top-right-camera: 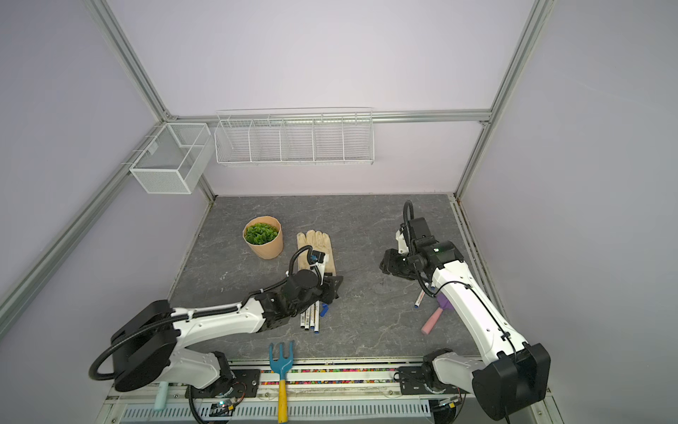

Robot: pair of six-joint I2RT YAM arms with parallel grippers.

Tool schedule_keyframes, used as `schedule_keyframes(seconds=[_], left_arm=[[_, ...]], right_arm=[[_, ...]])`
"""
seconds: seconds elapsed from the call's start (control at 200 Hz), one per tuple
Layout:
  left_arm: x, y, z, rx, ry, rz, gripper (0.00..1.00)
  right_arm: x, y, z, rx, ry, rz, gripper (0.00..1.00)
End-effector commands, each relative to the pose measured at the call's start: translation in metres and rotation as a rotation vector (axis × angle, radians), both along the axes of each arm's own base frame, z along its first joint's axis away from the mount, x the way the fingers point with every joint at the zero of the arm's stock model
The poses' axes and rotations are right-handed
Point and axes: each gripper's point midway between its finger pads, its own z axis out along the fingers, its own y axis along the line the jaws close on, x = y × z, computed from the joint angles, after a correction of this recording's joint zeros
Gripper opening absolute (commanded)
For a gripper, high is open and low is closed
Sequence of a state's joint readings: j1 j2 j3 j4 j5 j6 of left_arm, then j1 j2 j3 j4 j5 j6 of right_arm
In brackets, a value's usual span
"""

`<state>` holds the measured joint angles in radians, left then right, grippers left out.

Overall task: Insert the pens into the pen caps
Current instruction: 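Move the left gripper back over the group of uncapped white markers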

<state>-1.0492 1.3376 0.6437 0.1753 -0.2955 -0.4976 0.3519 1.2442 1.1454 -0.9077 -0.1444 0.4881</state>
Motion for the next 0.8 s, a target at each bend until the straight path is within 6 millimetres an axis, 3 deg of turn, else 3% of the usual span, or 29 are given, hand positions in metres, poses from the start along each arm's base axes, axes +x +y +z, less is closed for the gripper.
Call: schedule_keyframes(seconds=[0.0,0.195,0.315,0.425,0.64,0.795], left_arm=[[-0.008,0.062,-0.027,0.141,0.053,0.173,0.45],[-0.026,0.114,-0.046,0.125,0.104,0.297,0.45],[-0.03,0.13,-0.05,0.092,0.111,0.349,0.45],[-0.032,0.132,-0.056,0.088,0.122,0.353,0.45],[-0.034,0.111,-0.069,0.119,0.181,0.282,0.46],[-0.032,0.11,-0.079,0.162,0.219,0.313,0.46]], right_arm=[[0.006,0.01,-0.005,-0.021,-0.011,0.043,0.55],[0.007,0.024,-0.012,-0.025,0.012,0.091,0.55],[0.008,0.027,-0.016,-0.031,0.024,0.107,0.55],[0.008,0.028,-0.018,-0.038,0.034,0.115,0.55],[0.008,0.028,-0.021,-0.048,0.044,0.124,0.55],[0.006,0.026,-0.022,-0.054,0.044,0.127,0.55]])
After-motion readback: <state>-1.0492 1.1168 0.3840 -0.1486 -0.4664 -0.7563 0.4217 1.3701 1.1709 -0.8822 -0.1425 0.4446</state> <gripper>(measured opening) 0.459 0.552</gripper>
